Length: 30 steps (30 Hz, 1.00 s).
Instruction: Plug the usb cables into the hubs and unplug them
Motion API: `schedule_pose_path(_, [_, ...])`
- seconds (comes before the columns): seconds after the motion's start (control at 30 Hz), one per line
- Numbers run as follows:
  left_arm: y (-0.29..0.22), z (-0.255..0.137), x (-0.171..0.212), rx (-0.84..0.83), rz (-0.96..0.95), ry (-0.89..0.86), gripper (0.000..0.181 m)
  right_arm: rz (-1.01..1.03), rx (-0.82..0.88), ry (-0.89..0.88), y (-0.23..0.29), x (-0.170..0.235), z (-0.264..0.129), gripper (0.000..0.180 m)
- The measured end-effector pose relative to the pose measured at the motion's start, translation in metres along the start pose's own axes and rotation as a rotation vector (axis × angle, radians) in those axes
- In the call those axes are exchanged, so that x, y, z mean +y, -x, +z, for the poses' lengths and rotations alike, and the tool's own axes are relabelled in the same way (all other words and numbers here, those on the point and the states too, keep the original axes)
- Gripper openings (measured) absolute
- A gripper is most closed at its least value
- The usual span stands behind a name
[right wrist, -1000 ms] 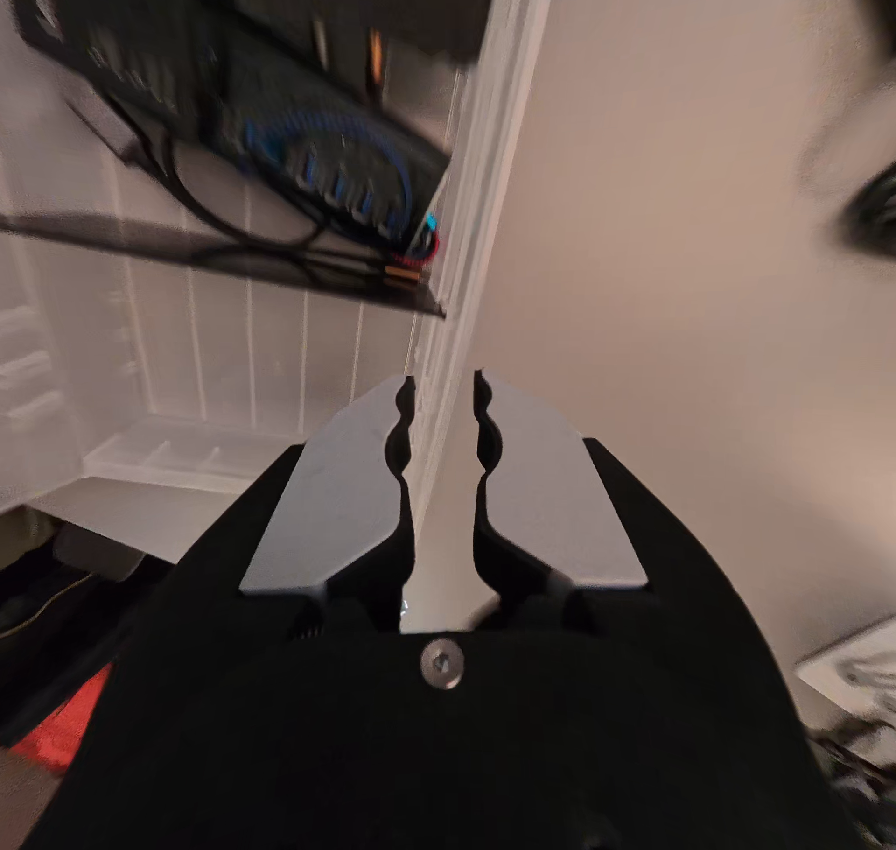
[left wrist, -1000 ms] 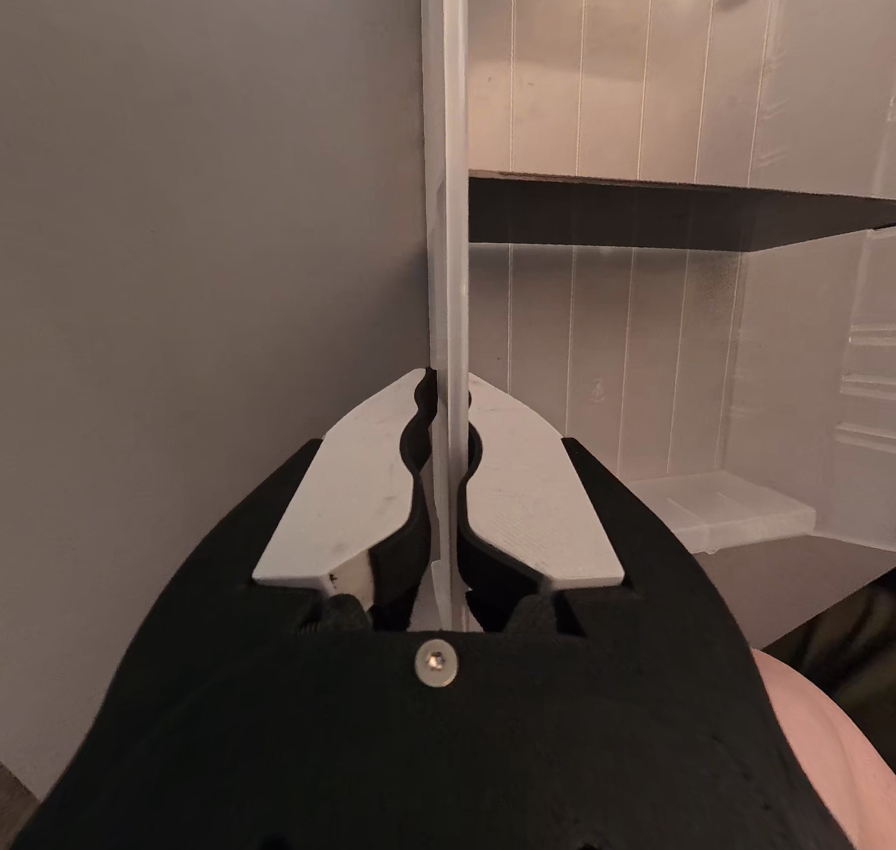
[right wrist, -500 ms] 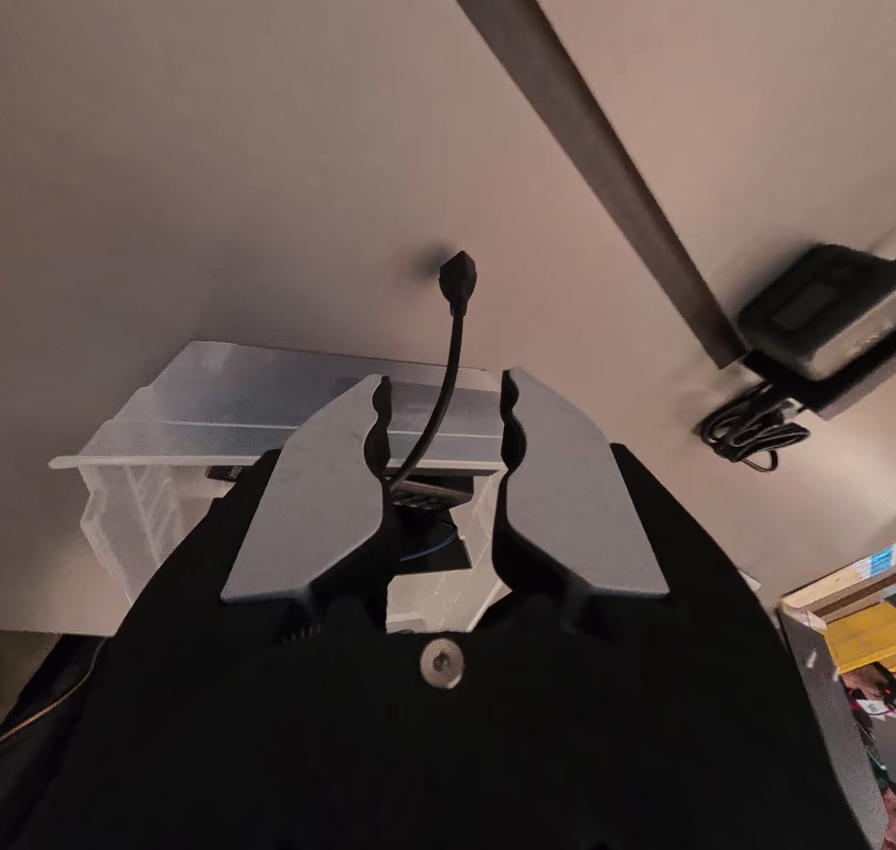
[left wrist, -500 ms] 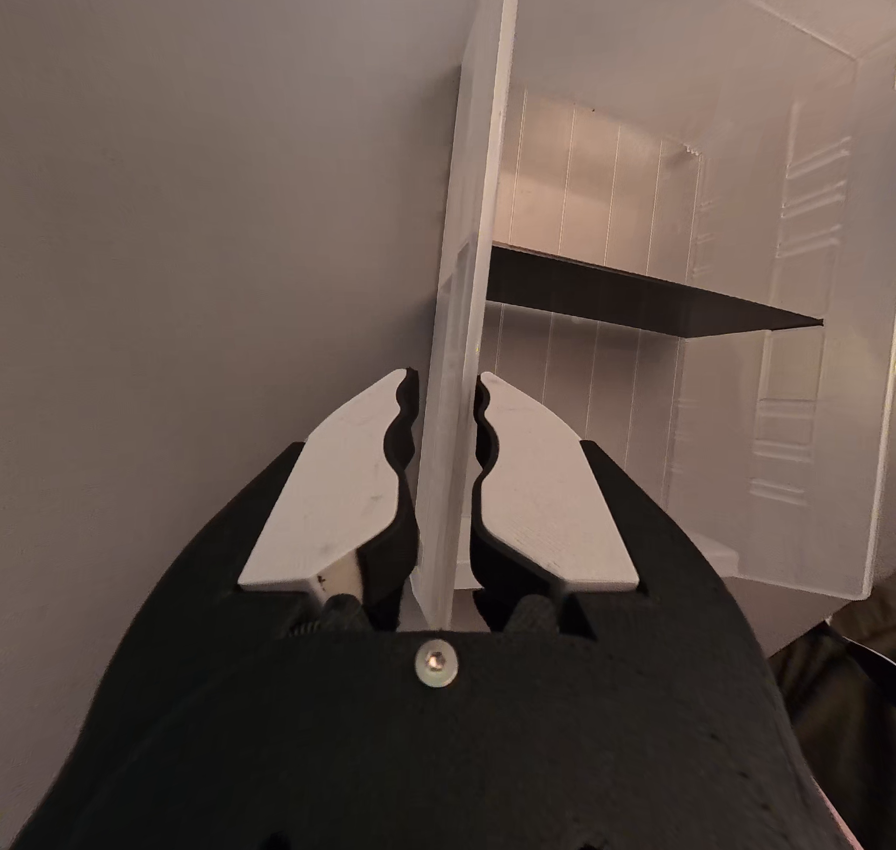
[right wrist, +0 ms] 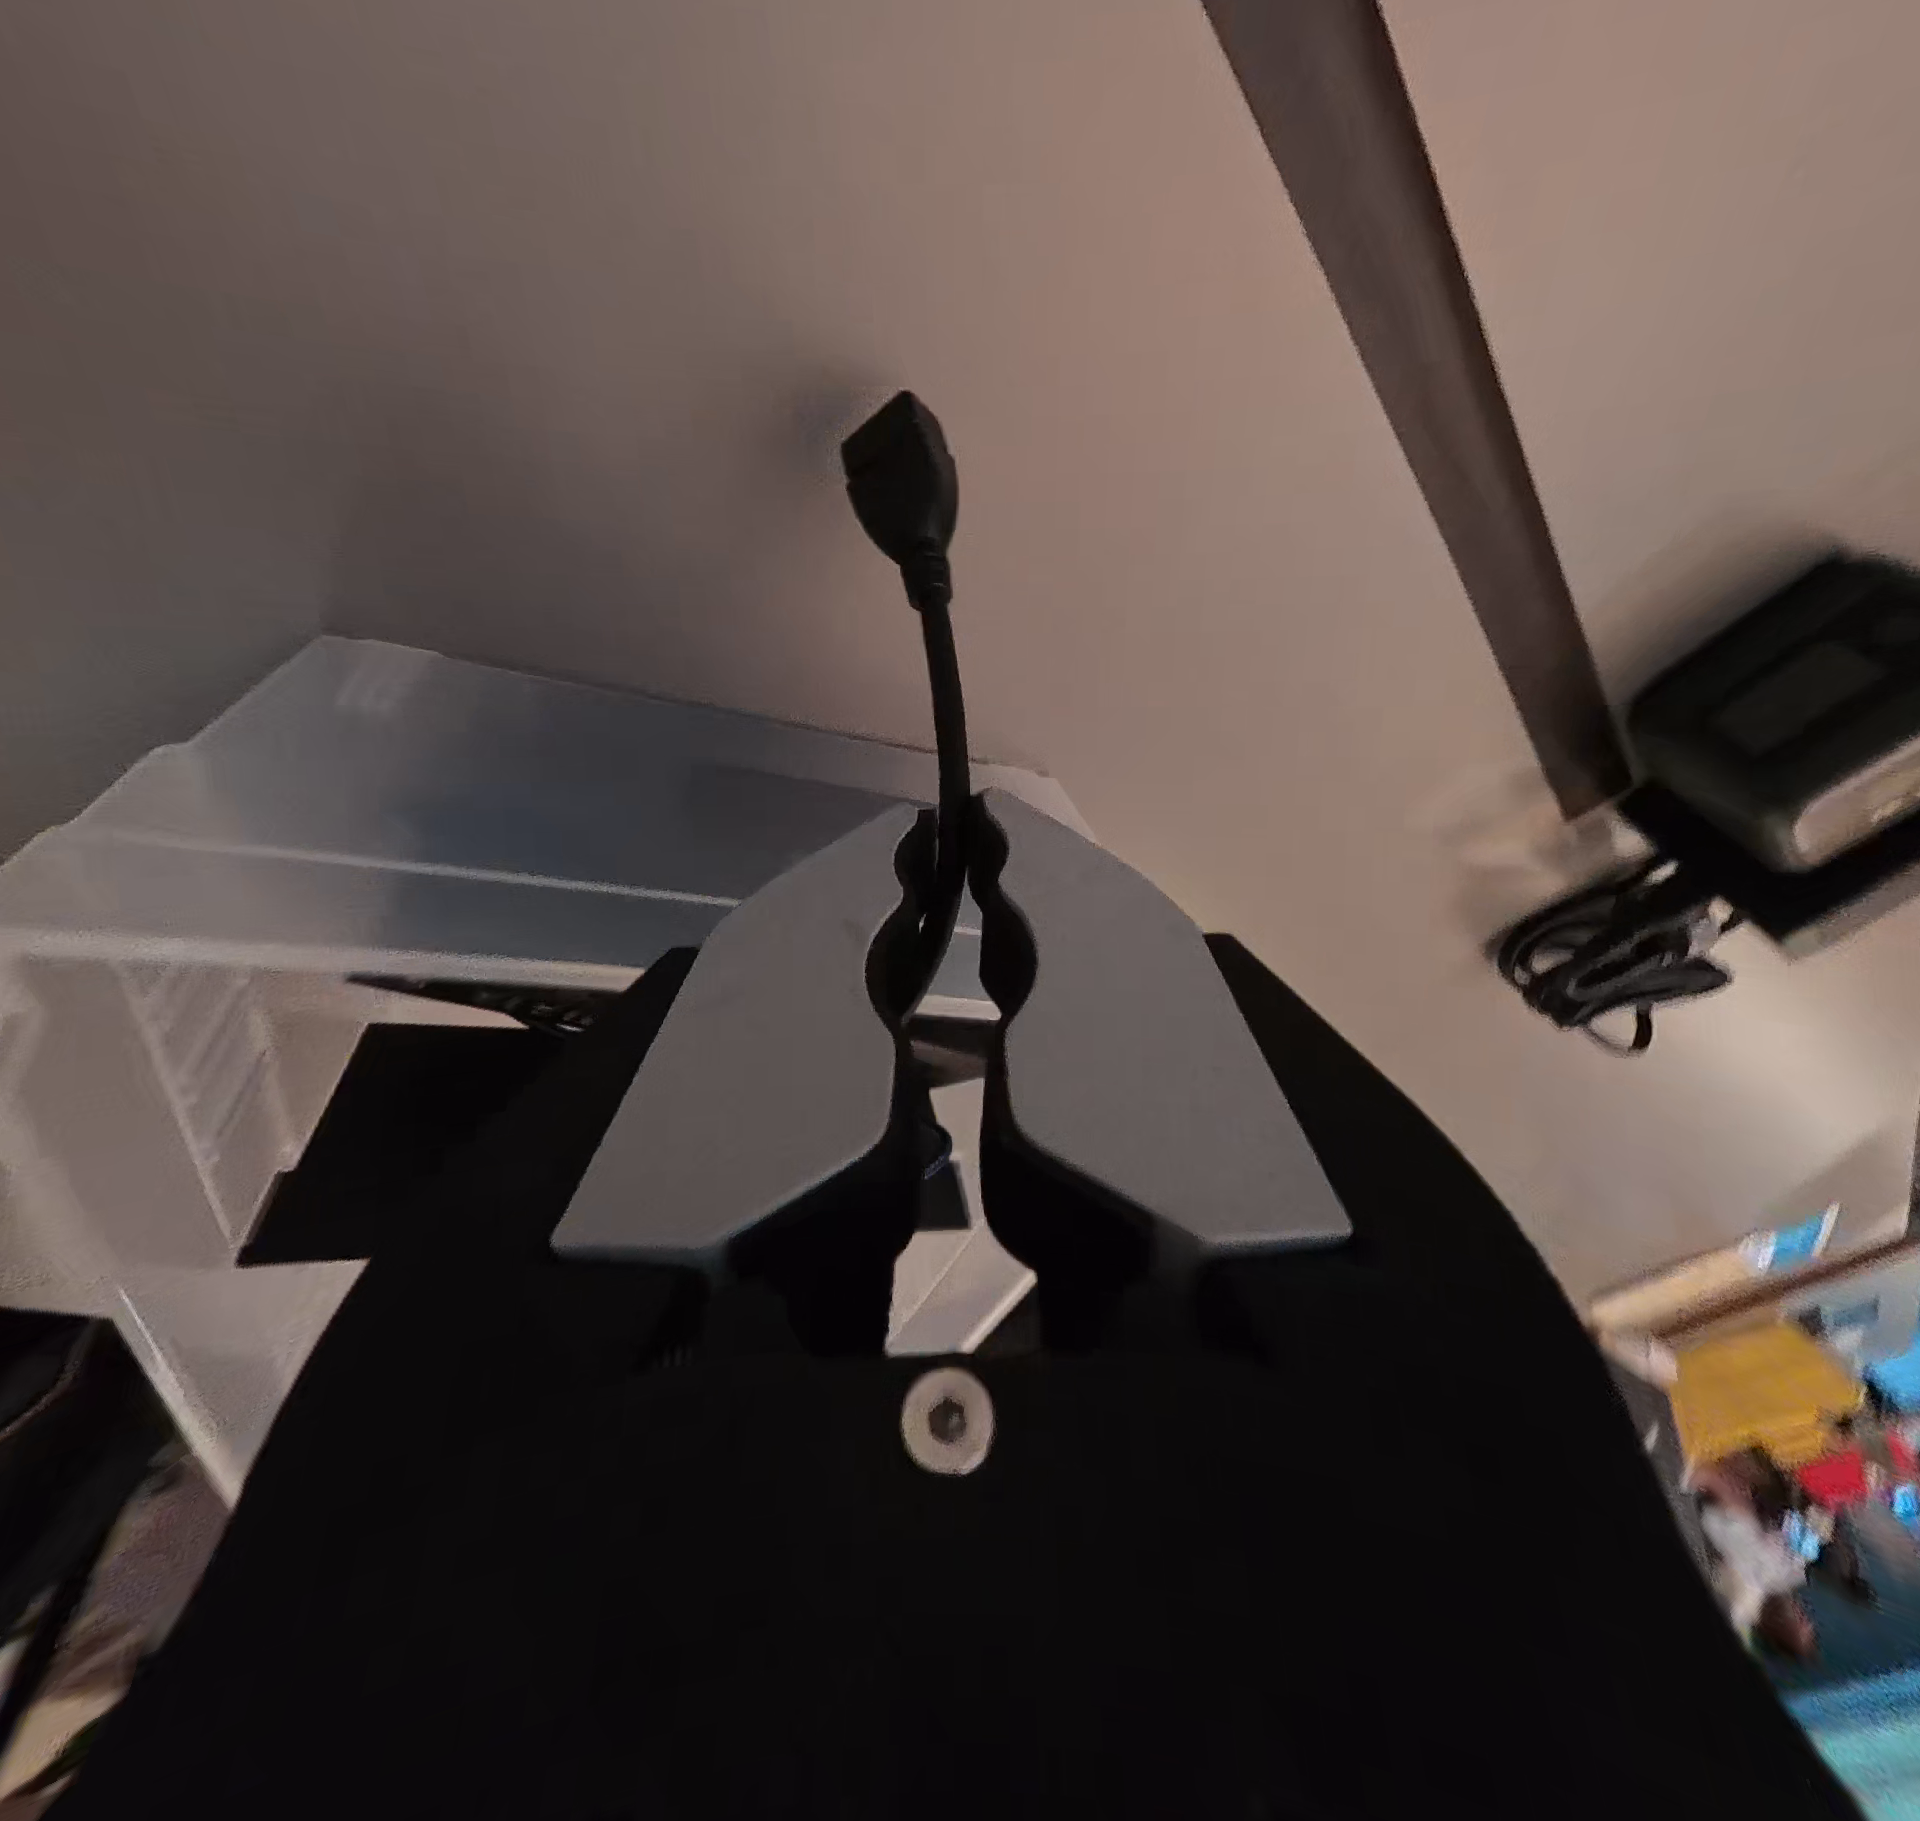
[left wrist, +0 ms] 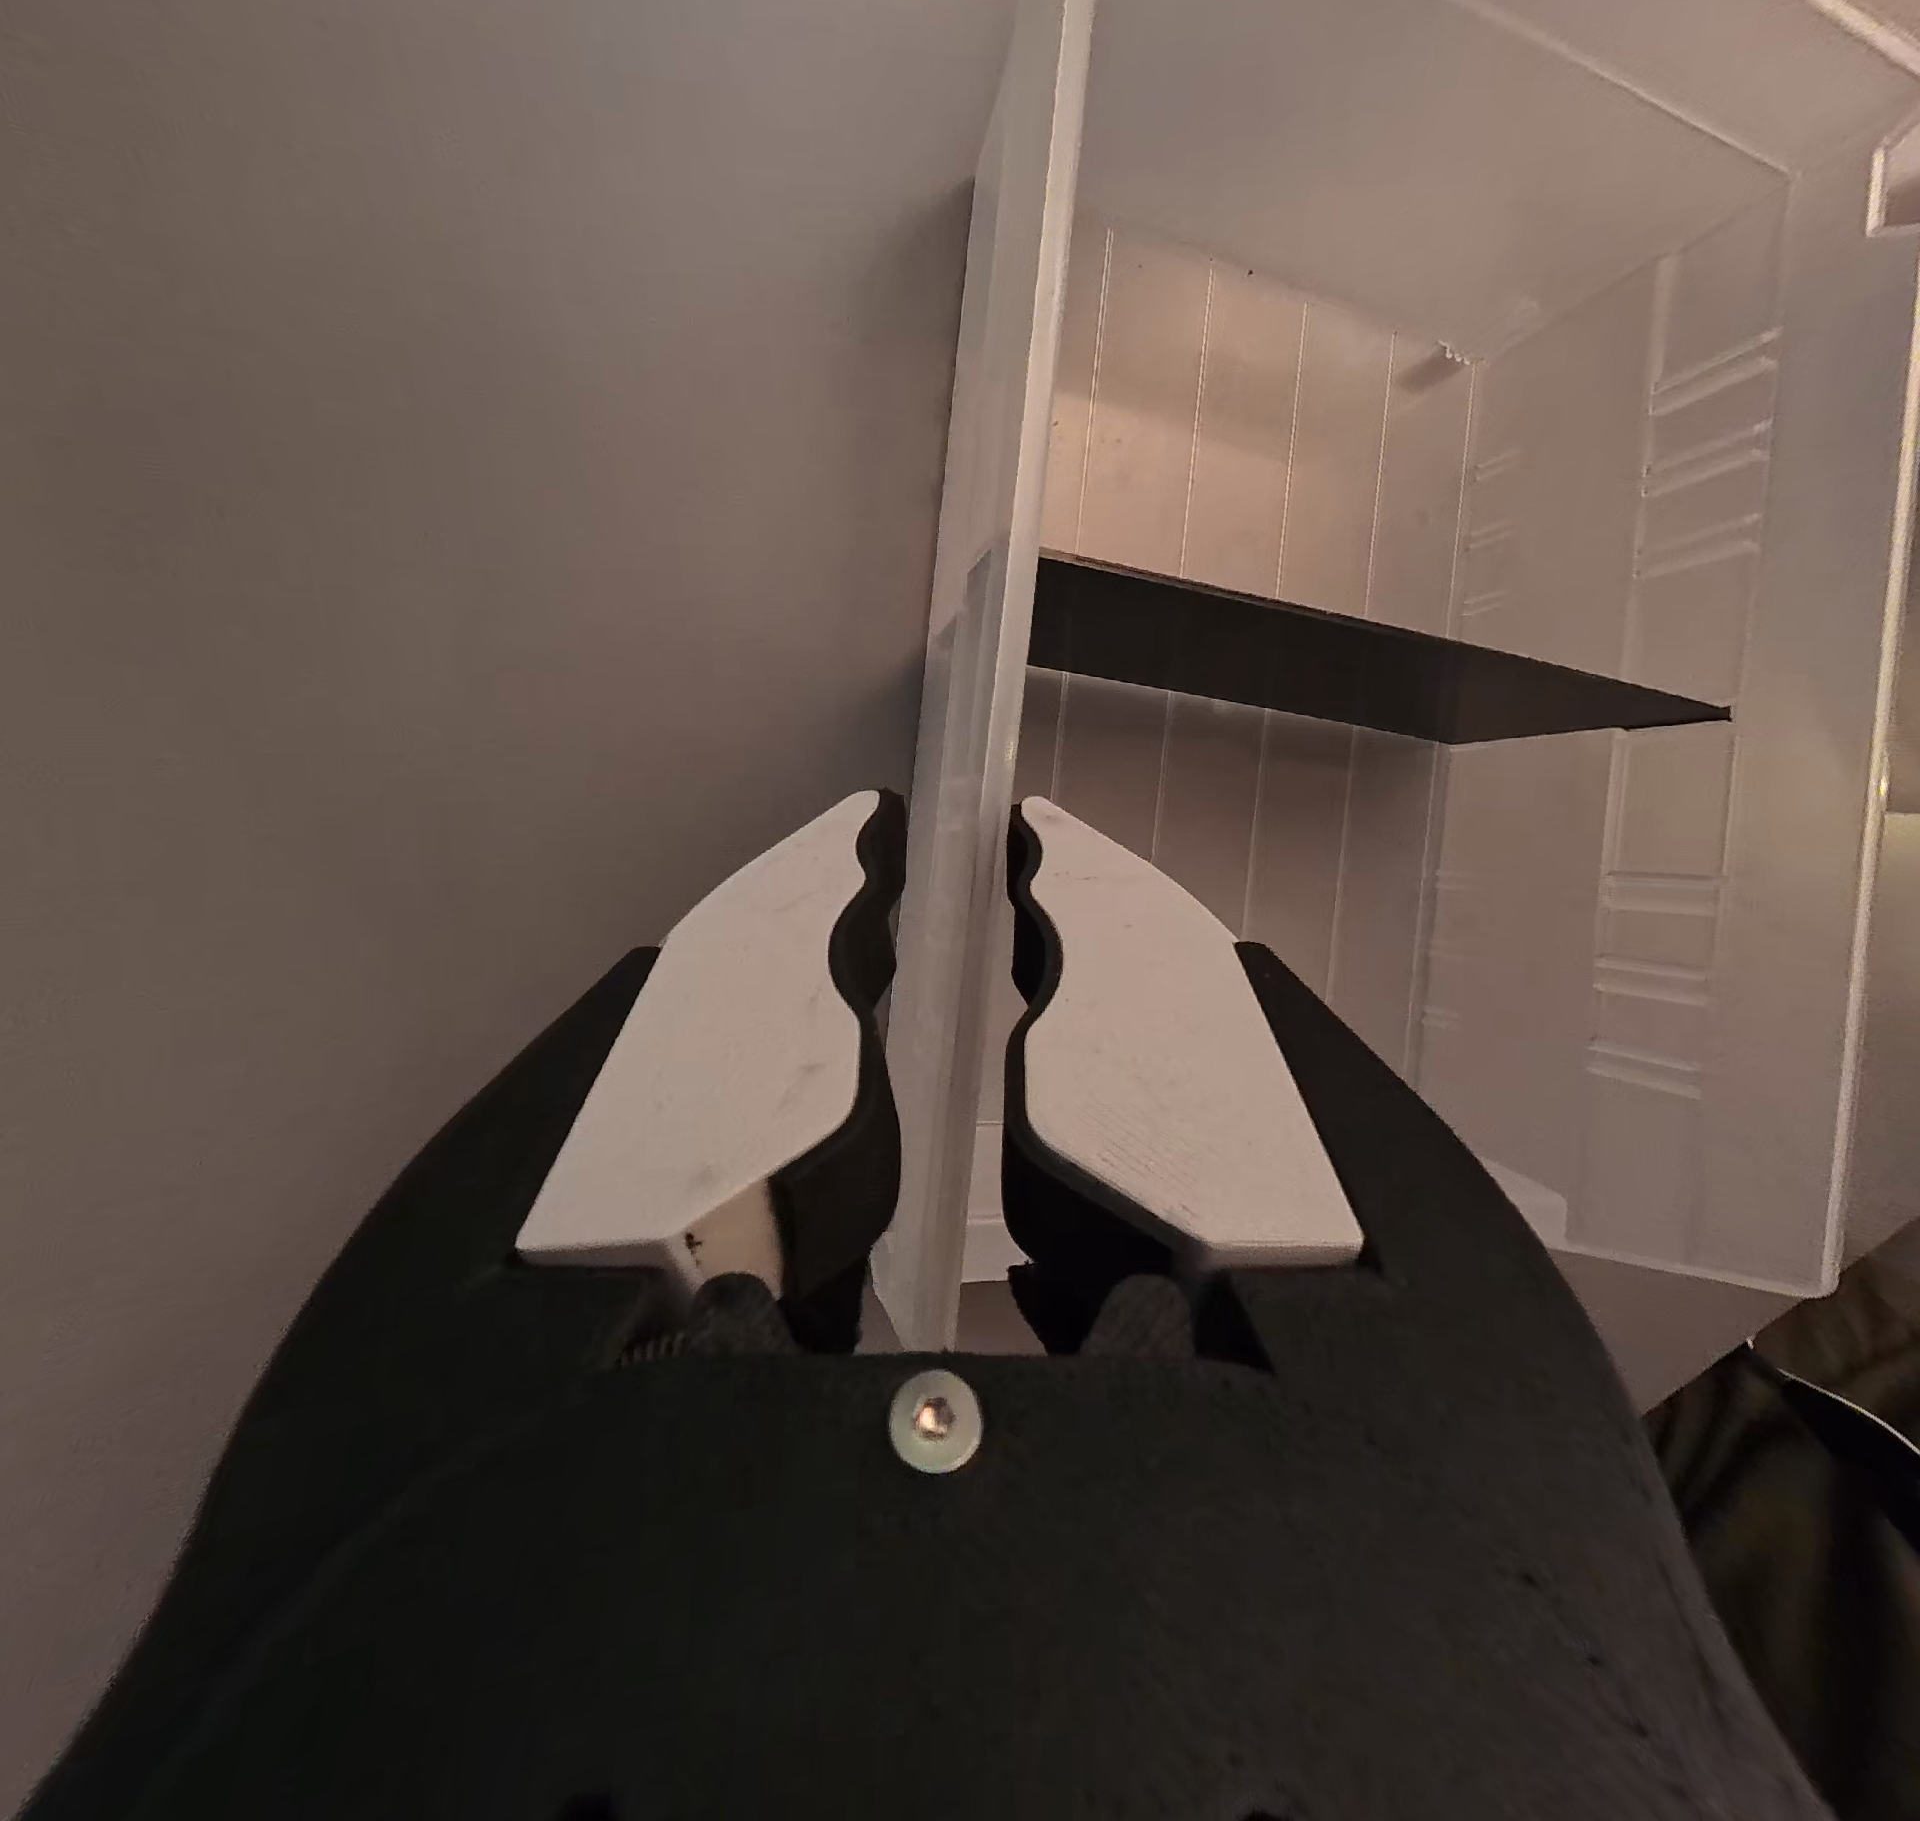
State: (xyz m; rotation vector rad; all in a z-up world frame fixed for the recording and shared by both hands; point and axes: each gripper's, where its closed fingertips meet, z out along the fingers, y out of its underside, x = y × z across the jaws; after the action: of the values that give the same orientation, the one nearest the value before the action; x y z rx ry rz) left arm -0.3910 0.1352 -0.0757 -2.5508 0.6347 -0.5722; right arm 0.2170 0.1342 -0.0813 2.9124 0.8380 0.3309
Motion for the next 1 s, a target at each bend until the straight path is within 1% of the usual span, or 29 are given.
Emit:
schedule_pose_path(0.13, [-0.001, 0.001, -0.001, 0.011, -0.013, 0.004, 0.014, -0.112, -0.032, -0.270, 0.015, -0.004, -0.027, 0.006])
schedule_pose_path(0.23, [-0.002, 0.002, -0.001, 0.008, -0.013, 0.005, 0.012, -0.173, -0.059, -0.476, 0.022, 0.010, -0.047, 0.006])
schedule_pose_path(0.37, [-0.002, 0.002, -0.001, 0.000, -0.016, 0.013, 0.012, -0.311, -0.085, -0.845, 0.031, 0.033, -0.071, 0.006])
schedule_pose_path(0.43, [-0.002, 0.003, -0.001, -0.001, -0.020, 0.015, 0.012, -0.431, -0.136, -1.022, 0.044, 0.047, -0.076, 0.006])
schedule_pose_path(0.47, [-0.002, 0.003, -0.001, -0.001, -0.023, 0.015, 0.012, -0.445, -0.189, -1.044, 0.051, 0.054, -0.074, 0.005])
schedule_pose_path(0.5, [-0.002, 0.003, -0.001, -0.003, -0.025, 0.016, 0.012, -0.434, -0.222, -1.027, 0.053, 0.060, -0.069, 0.005])
schedule_pose_path(0.53, [-0.002, 0.004, -0.001, -0.005, -0.027, 0.018, 0.012, -0.437, -0.211, -0.991, 0.054, 0.063, -0.064, 0.005])
schedule_pose_path(0.67, [-0.002, 0.005, 0.000, -0.024, -0.027, 0.031, 0.011, -0.554, -0.091, -0.827, 0.056, 0.063, -0.055, 0.004])
schedule_pose_path(0.73, [-0.001, 0.007, 0.001, -0.037, -0.023, 0.044, 0.010, -0.601, -0.038, -0.698, 0.054, 0.062, -0.047, 0.005])
schedule_pose_path(0.87, [-0.002, 0.010, 0.002, -0.042, -0.018, 0.055, 0.009, -0.671, 0.039, -0.536, 0.053, 0.047, -0.037, 0.005])
schedule_pose_path(0.93, [-0.004, 0.011, -0.001, -0.018, -0.017, 0.036, 0.012, -0.639, 0.096, -0.478, 0.049, 0.037, -0.031, 0.007])
schedule_pose_path(0.97, [-0.006, 0.011, -0.004, 0.002, -0.022, 0.015, 0.017, -0.575, 0.116, -0.483, 0.046, 0.030, -0.030, 0.022])
schedule_pose_path(1.0, [-0.008, 0.010, -0.007, 0.030, -0.032, -0.014, 0.022, -0.498, 0.108, -0.487, 0.045, 0.027, -0.030, 0.045])
